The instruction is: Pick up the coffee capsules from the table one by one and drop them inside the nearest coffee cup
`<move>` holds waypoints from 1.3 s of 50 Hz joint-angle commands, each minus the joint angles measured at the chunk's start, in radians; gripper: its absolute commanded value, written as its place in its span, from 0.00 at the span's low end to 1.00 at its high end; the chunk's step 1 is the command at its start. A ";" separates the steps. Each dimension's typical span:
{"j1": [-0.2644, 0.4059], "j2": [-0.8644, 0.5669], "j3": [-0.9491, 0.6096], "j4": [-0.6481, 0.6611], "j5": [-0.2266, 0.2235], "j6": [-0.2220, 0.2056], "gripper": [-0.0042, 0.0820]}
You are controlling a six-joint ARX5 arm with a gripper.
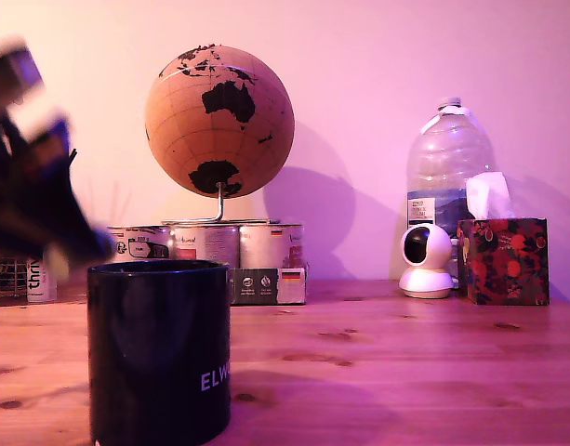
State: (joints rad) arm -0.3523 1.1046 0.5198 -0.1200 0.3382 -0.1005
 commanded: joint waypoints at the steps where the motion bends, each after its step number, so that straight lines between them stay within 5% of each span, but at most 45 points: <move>1: -0.017 -0.035 -0.009 -0.016 0.010 0.004 0.17; 17: -0.105 -0.190 -0.007 -0.126 0.013 0.005 0.17; 36: -0.197 -0.200 0.060 -0.225 0.001 0.025 0.17; 56: -0.288 -0.050 0.142 -0.275 -0.057 0.069 0.17; 57: -0.293 -0.040 0.150 -0.278 -0.061 0.109 0.17; 65: -0.330 0.039 0.204 -0.286 -0.079 0.122 0.17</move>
State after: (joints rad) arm -0.6720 1.1191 0.7067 -0.4122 0.2630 0.0097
